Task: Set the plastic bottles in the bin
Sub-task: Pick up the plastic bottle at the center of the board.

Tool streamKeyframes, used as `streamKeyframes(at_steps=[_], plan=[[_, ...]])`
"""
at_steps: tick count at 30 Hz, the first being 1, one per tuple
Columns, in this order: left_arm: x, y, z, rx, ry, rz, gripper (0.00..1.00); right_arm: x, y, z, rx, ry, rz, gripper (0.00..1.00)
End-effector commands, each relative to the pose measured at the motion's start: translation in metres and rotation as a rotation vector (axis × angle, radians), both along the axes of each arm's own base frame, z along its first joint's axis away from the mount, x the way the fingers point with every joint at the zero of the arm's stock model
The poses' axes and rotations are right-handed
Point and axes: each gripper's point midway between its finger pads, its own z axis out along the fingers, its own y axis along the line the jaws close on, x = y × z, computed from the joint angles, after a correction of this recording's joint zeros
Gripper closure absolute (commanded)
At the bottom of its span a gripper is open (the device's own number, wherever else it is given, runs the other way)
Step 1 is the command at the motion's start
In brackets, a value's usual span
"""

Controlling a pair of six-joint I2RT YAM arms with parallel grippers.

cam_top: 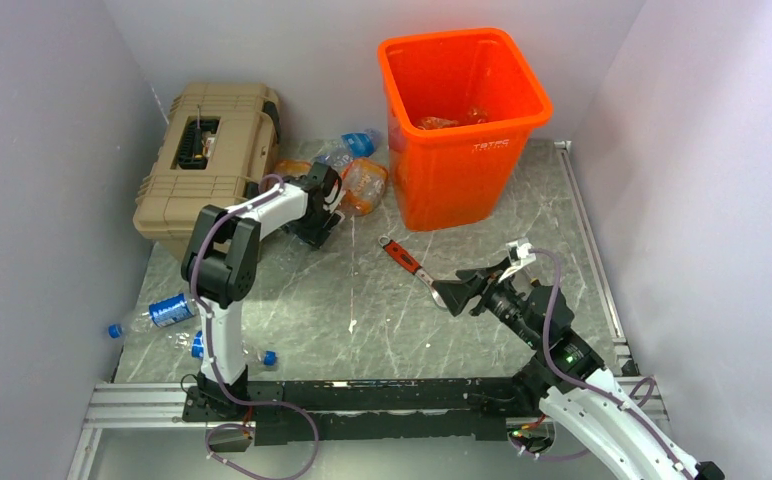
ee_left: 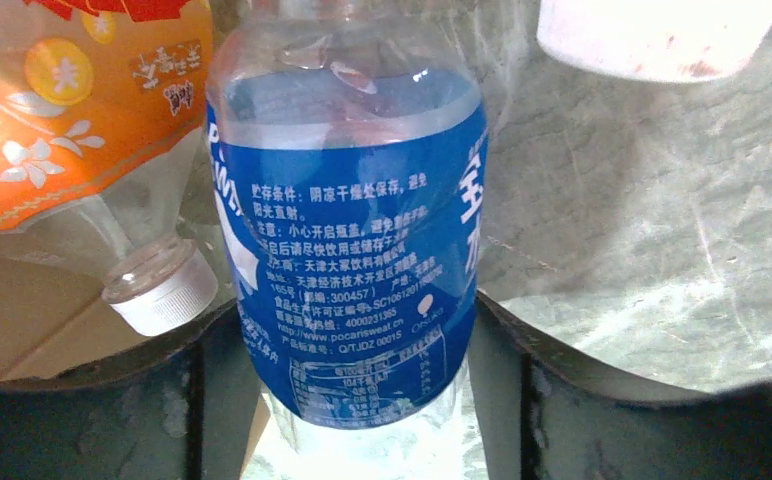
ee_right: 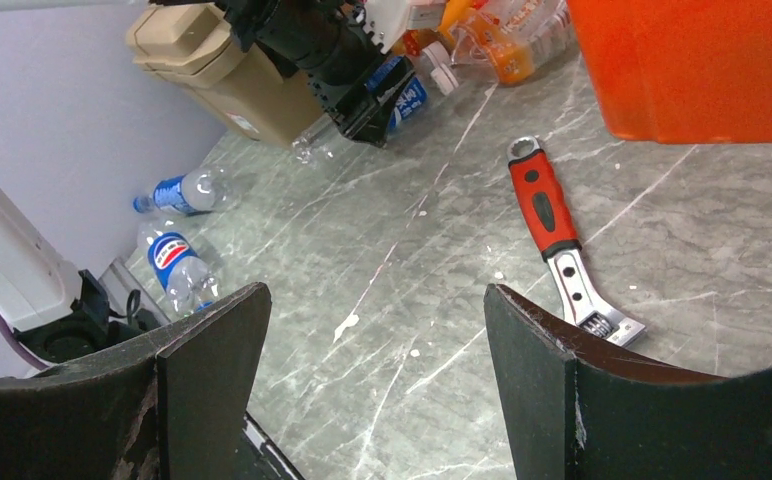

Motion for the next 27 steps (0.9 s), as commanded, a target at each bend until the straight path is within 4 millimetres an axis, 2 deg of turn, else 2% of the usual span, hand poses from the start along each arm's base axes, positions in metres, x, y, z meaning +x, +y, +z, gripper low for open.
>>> streamKeyframes(at_steps=[1, 5, 10, 14, 15, 16, 20, 24, 27], plan=[[-0.01, -0.005, -0.015, -0.038, 0.028, 0.008, 0.3, 0.002, 0.002, 0.033, 0.052, -0.081, -0.002, 0.18], [-0.008, -0.009, 0.004, -0.069, -0.022, 0.012, 0.41, 0.004, 0.002, 0.036, 0.049, -0.087, -0.001, 0.18], [-0.009, -0.009, 0.035, -0.1, -0.091, 0.021, 0.46, 0.005, 0.003, 0.047, 0.051, -0.105, -0.002, 0.18], [-0.02, -0.015, 0.076, -0.153, -0.181, 0.053, 0.51, 0.007, 0.005, 0.051, 0.058, -0.1, 0.004, 0.18], [-0.025, -0.018, 0.088, -0.181, -0.215, 0.064, 0.52, 0.007, 0.007, 0.053, 0.065, -0.104, 0.008, 0.18], [-0.029, -0.021, 0.109, -0.222, -0.269, 0.065, 0.54, 0.007, 0.009, 0.057, 0.075, -0.111, 0.016, 0.18], [-0.055, -0.038, 0.158, -0.423, -0.389, 0.048, 0.58, 0.007, 0.015, 0.069, 0.086, -0.123, 0.046, 0.18], [-0.085, -0.063, 0.205, -0.654, -0.491, -0.133, 0.64, 0.008, 0.02, 0.083, 0.07, -0.151, 0.068, 0.18], [-0.121, -0.088, 0.243, -0.832, -0.546, -0.37, 0.63, 0.011, 0.022, 0.091, 0.066, -0.165, 0.076, 0.18]])
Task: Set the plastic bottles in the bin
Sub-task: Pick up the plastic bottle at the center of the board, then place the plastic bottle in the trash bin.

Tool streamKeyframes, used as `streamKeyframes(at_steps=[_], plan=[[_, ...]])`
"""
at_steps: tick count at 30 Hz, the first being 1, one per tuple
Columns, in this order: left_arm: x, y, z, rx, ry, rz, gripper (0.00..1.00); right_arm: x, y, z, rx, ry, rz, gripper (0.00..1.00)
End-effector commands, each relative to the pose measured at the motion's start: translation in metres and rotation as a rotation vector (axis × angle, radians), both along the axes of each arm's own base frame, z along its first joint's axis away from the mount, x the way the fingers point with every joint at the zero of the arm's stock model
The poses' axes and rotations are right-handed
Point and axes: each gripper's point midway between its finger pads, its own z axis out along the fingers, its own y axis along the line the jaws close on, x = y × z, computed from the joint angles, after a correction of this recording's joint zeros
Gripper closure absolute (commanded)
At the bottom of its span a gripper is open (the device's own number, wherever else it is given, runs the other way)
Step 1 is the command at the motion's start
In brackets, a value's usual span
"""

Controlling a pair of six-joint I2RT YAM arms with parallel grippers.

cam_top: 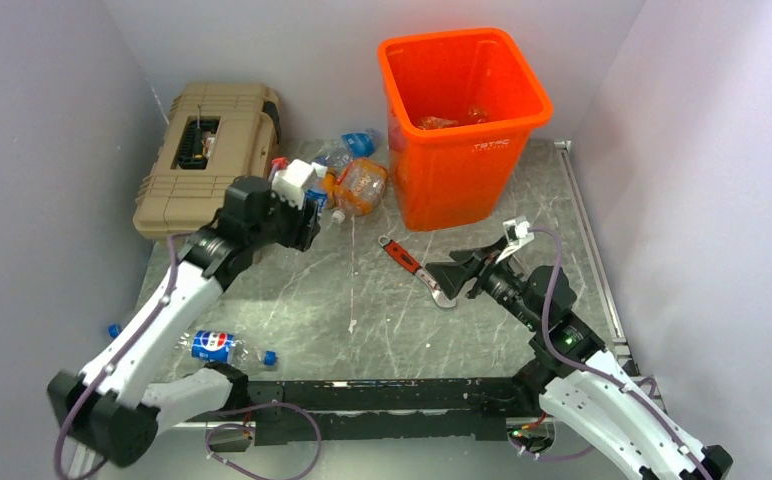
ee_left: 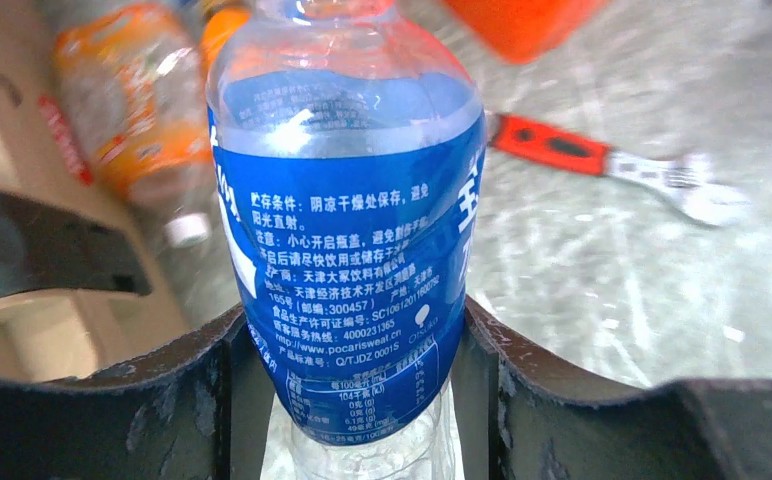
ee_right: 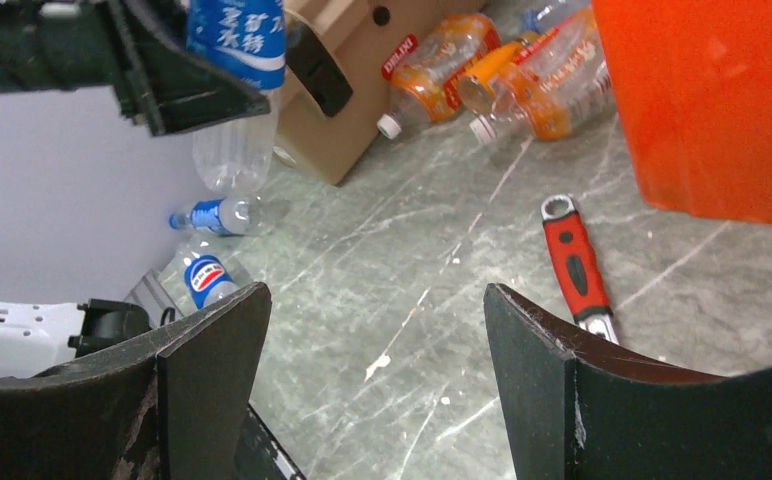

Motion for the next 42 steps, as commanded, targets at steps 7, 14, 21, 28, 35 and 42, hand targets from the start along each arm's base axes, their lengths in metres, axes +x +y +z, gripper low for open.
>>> streamKeyframes(at_steps=[7, 14, 21, 28, 35, 42], plan=[[-0.098, -0.077, 0.081, -0.449, -0.324, -0.638, 0.62, -0.006, 0.031, 0.08, 0.133, -0.151, 0.162, 0.18], [-0.125, -0.09, 0.072, -0.551, -0.308, -0.79, 0.65, -0.019, 0.055, 0.122, 0.188, -0.215, 0.277, 0.19], [-0.135, -0.09, 0.077, -0.573, -0.346, -0.813, 0.67, -0.022, 0.071, 0.145, 0.211, -0.271, 0.295, 0.19], [-0.137, -0.091, 0.075, -0.572, -0.357, -0.812, 0.69, -0.012, 0.093, 0.187, 0.226, -0.318, 0.305, 0.19], [-0.137, -0.09, 0.073, -0.559, -0.369, -0.807, 0.71, -0.002, 0.125, 0.211, 0.187, -0.313, 0.349, 0.21], [-0.137, -0.09, 0.073, -0.553, -0.373, -0.804, 0.71, -0.002, 0.153, 0.189, 0.06, -0.255, 0.378, 0.23]])
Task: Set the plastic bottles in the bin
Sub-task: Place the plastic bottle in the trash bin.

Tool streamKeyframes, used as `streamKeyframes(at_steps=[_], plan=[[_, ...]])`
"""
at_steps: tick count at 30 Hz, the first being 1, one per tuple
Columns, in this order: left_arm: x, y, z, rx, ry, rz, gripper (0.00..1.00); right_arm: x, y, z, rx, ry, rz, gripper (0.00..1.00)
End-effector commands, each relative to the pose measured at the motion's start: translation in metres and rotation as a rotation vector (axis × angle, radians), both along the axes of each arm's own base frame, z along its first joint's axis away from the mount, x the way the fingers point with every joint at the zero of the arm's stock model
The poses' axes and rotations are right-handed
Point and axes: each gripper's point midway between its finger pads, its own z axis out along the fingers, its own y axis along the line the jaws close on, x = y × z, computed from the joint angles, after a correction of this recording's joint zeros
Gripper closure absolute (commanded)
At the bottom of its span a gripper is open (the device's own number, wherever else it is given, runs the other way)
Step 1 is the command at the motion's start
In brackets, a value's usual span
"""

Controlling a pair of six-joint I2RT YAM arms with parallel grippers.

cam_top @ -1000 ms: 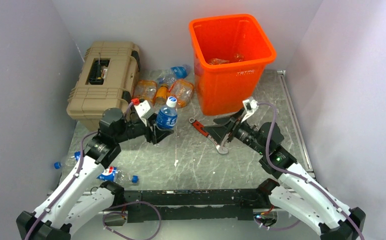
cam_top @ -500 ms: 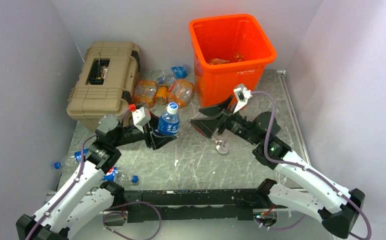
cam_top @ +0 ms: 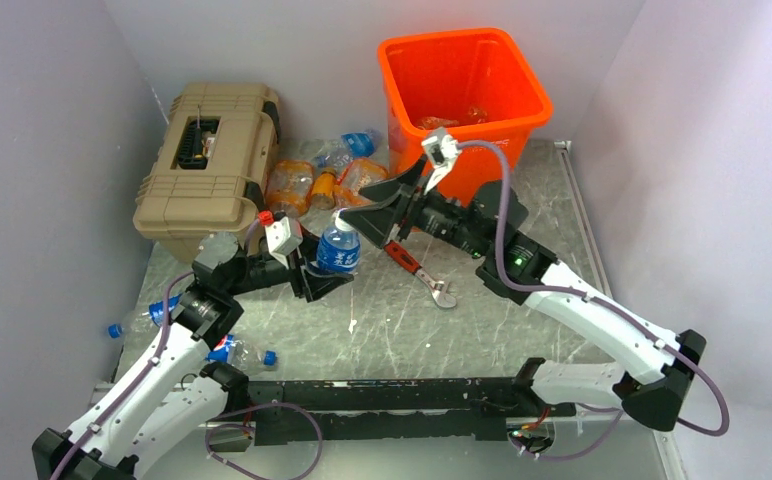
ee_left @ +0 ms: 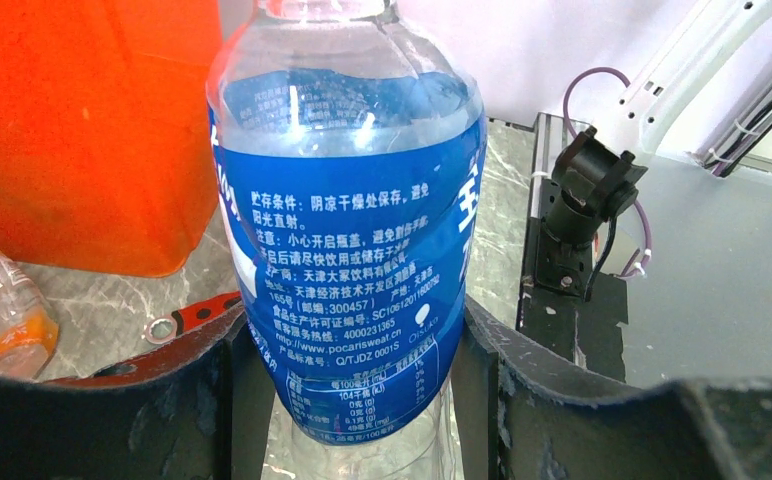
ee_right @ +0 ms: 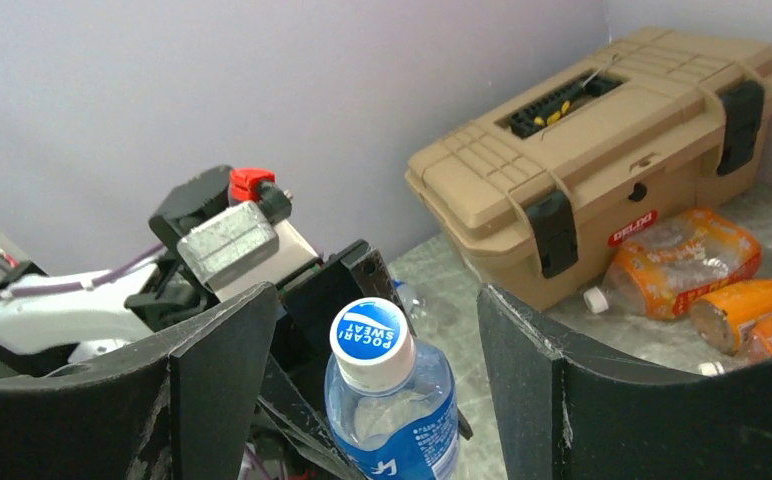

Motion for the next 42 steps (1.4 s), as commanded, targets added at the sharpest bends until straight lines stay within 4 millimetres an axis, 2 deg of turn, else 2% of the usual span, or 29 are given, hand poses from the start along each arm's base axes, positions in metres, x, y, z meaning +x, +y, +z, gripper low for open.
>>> streamKeyframes(at_steps=[1, 6, 14, 23, 26, 27, 29, 32, 35, 37, 38, 42], plan=[[-0.003, 0.0, 0.01, -0.017, -0.054, -0.007, 0.71, -0.004, 0.011, -0.002, -0.083, -0.024, -0.002, 0.23], [-0.003, 0.0, 0.011, -0.017, -0.056, -0.004, 0.71, -0.001, 0.023, -0.023, -0.182, -0.002, -0.025, 0.26], [-0.004, 0.0, 0.011, -0.015, -0.06, -0.004, 0.72, 0.004, 0.026, -0.032, -0.214, 0.016, -0.058, 0.5], [-0.005, 0.0, 0.011, -0.014, -0.06, -0.007, 0.71, 0.003, 0.034, -0.037, -0.211, 0.029, -0.036, 0.5], [-0.005, 0.0, 0.011, -0.012, -0.063, -0.004, 0.71, 0.003, 0.035, -0.038, -0.21, 0.03, -0.034, 0.66], [-0.005, 0.0, 0.011, -0.011, -0.063, -0.004, 0.71, 0.003, 0.036, -0.039, -0.209, 0.03, -0.031, 0.74], [-0.006, 0.0, 0.011, -0.009, -0.061, -0.006, 0.7, 0.001, 0.036, -0.038, -0.198, 0.026, -0.025, 1.0], [-0.006, 0.0, 0.011, -0.004, -0.053, -0.005, 0.59, -0.001, 0.035, -0.037, -0.187, 0.021, -0.02, 1.0], [-0.005, 0.001, 0.011, 0.005, -0.033, 0.008, 0.33, 0.0, 0.032, -0.037, -0.184, 0.023, -0.029, 1.0], [-0.004, 0.001, 0.011, 0.003, -0.031, 0.016, 0.21, 0.0, 0.031, -0.038, -0.186, 0.023, -0.036, 1.0], [-0.003, 0.002, 0.012, 0.0, -0.032, 0.021, 0.02, 0.0, 0.03, -0.038, -0.185, 0.024, -0.039, 1.0], [0.001, 0.006, 0.015, -0.017, -0.035, 0.07, 0.01, 0.0, 0.028, -0.039, -0.188, 0.02, -0.042, 1.0]])
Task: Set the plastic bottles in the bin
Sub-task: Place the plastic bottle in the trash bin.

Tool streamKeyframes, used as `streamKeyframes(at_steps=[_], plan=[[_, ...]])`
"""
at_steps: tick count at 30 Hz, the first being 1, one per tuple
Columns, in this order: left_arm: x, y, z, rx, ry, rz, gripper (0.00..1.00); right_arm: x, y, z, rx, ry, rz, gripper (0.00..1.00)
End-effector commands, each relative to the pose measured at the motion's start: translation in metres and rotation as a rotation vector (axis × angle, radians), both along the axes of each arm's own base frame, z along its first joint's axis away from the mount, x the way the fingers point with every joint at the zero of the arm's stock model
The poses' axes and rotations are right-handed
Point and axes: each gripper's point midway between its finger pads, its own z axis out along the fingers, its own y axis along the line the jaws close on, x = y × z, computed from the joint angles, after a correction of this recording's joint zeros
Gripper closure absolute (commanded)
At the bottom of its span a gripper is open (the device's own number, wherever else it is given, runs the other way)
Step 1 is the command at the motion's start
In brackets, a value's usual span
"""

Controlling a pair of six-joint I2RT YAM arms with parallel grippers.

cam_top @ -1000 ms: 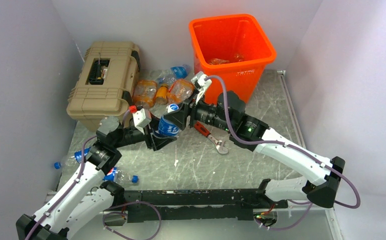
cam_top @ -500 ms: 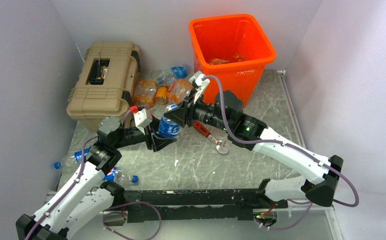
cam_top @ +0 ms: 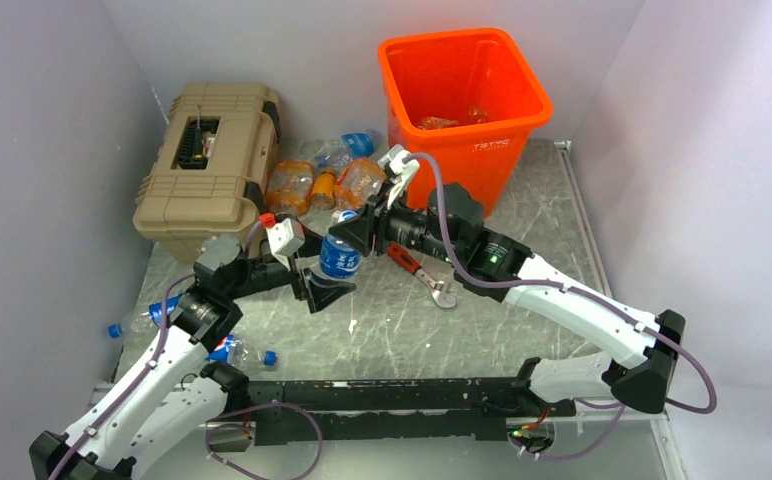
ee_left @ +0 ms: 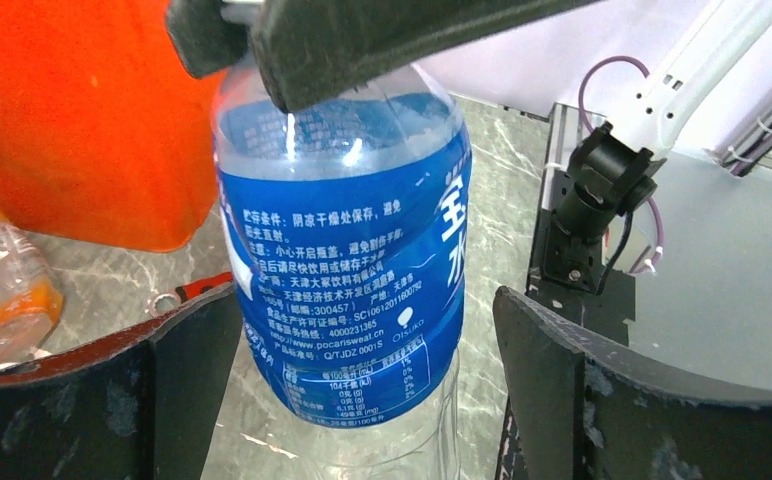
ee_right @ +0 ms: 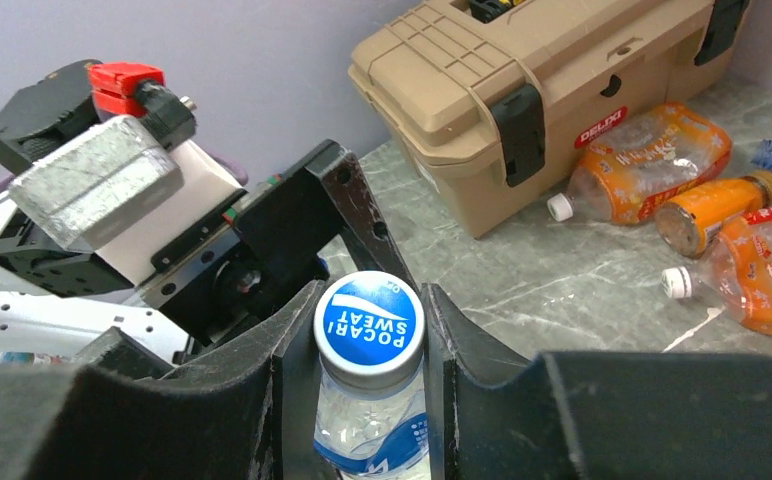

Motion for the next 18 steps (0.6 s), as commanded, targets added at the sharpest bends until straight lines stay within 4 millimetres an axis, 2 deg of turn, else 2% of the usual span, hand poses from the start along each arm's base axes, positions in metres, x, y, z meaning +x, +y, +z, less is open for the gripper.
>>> streamKeyframes(at_steps=[1, 3, 5, 9, 14, 18], plan=[[0.002, 0.006, 0.026, -0.048, -0.071, 0.056, 0.01, -0.003, -0.008, 0.025, 0.073, -0.045, -0.018, 1.0], [0.004, 0.01, 0.029, -0.061, -0.087, 0.088, 0.01, -0.001, -0.013, 0.027, 0.072, -0.06, -0.042, 1.0], [0.006, 0.015, 0.032, -0.073, -0.107, 0.126, 0.01, 0.004, -0.027, 0.034, 0.066, -0.081, -0.103, 1.0], [0.007, 0.026, 0.043, -0.115, -0.156, 0.194, 0.01, 0.007, -0.076, 0.068, 0.091, -0.17, -0.258, 1.0], [0.02, 0.042, 0.051, -0.152, -0.158, 0.328, 0.01, 0.003, -0.129, 0.108, 0.124, -0.254, -0.397, 1.0], [0.028, 0.049, 0.051, -0.15, -0.144, 0.396, 0.0, 0.013, -0.176, 0.137, 0.181, -0.3, -0.606, 1.0]])
